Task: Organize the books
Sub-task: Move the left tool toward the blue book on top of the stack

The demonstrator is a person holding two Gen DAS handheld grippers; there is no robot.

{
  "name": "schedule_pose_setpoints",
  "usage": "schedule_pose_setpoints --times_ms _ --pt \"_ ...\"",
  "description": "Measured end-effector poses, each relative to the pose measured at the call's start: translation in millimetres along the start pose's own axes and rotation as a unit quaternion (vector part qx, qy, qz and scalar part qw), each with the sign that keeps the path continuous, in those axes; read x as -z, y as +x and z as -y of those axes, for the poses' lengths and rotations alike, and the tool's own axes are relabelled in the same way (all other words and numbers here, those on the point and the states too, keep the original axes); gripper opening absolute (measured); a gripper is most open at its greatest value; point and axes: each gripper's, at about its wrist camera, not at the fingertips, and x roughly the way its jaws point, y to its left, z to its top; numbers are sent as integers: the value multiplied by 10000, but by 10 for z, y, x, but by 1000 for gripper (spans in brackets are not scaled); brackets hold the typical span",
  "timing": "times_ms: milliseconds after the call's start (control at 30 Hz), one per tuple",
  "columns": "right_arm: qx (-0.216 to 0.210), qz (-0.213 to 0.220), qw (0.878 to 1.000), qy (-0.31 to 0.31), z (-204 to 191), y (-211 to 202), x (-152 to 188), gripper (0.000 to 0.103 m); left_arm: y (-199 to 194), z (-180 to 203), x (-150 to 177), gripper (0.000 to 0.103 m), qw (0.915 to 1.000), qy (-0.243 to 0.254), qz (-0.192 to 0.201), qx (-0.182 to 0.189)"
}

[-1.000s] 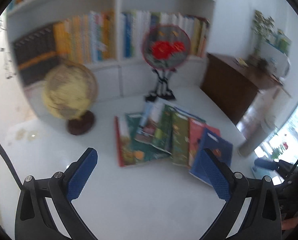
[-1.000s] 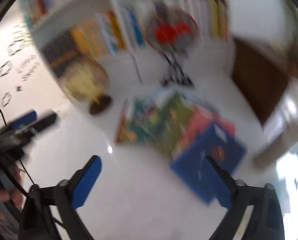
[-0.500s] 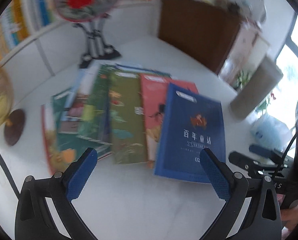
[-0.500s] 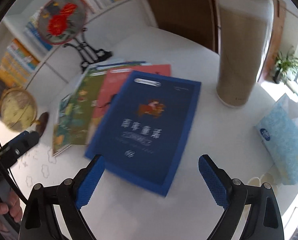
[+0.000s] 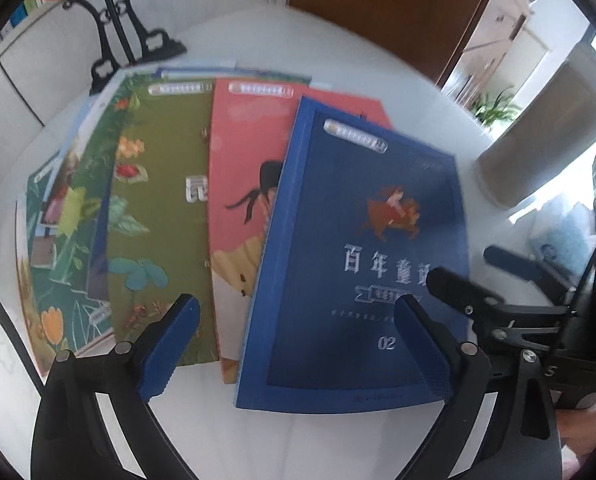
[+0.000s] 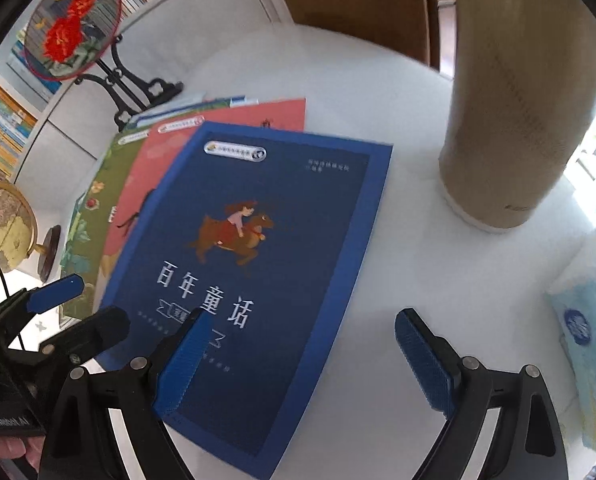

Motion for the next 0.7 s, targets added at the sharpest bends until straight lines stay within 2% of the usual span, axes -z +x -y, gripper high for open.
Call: schedule_pose_setpoints --times_ms 100,200,367,467,633,700 --pt "27 -61 9997 -240 -50 51 -52 93 -12 -62 19 97 9996 -210 76 171" --pt "-190 -90 9991 -367 -102 92 -92 93 -33 -125 38 97 9987 -331 72 391" --pt "-426 -207 9969 -634 -244 171 -141 96 -93 -227 109 96 9981 -428 60 443" --pt "-636 -253 9941 -844 -335 210 -162 96 -143 -297 166 91 9973 -550 66 486" --pt "-915 -166 9826 -1610 -632 204 -184 92 -249 -502 313 86 9948 -790 159 617" --pt "-1104 -184 9741 -1966 -792 218 -200 92 -244 -648 399 85 9915 -1108 -2 682"
